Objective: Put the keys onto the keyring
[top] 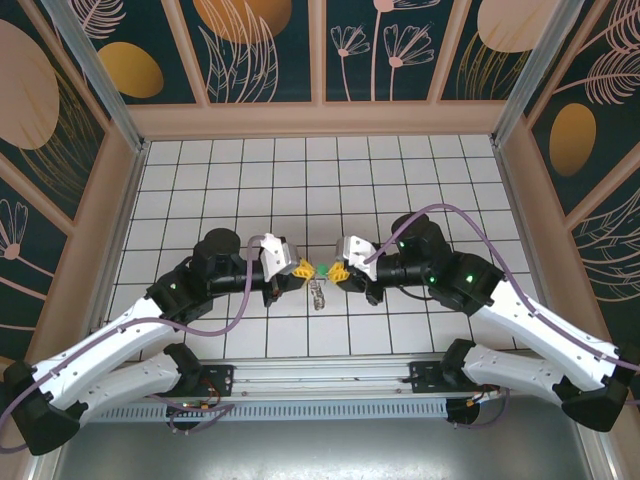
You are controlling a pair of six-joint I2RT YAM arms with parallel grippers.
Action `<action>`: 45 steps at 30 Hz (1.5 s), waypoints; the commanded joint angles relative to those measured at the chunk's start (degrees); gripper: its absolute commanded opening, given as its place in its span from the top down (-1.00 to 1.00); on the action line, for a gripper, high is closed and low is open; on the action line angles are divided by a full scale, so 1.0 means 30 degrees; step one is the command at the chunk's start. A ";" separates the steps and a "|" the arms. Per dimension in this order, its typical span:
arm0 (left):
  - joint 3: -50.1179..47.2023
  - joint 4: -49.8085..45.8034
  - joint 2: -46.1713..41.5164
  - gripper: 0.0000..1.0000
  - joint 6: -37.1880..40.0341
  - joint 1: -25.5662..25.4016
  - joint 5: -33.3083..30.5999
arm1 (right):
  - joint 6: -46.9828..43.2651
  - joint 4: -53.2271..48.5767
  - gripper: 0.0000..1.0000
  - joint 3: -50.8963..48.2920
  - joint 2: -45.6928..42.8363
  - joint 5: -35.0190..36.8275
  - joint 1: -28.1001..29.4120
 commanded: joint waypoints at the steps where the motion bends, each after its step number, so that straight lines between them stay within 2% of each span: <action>1: -0.0250 0.1053 -0.0505 1.00 0.0119 -0.0042 -0.1725 | 0.0697 0.0875 1.00 -0.0013 0.0430 -0.0181 0.0138; 10: -0.0271 0.1001 -0.0611 1.00 0.0303 -0.0056 -0.4342 | 0.2353 0.2191 1.00 -0.0417 0.0696 0.3046 -0.0480; 17: -0.0229 0.0956 -0.0486 1.00 0.0367 -0.0043 -0.4342 | 0.3022 0.3893 1.00 -0.0326 0.1830 0.0397 -0.0527; 29: -0.0230 0.1047 -0.0430 1.00 0.0461 -0.0051 -0.4328 | 0.3951 0.4786 1.00 0.0045 0.3136 -0.2038 -0.1762; 45: -0.0228 0.1004 -0.0325 1.00 0.0489 -0.0052 -0.4246 | 0.4339 0.5513 1.00 0.0344 0.3957 -0.2937 -0.2326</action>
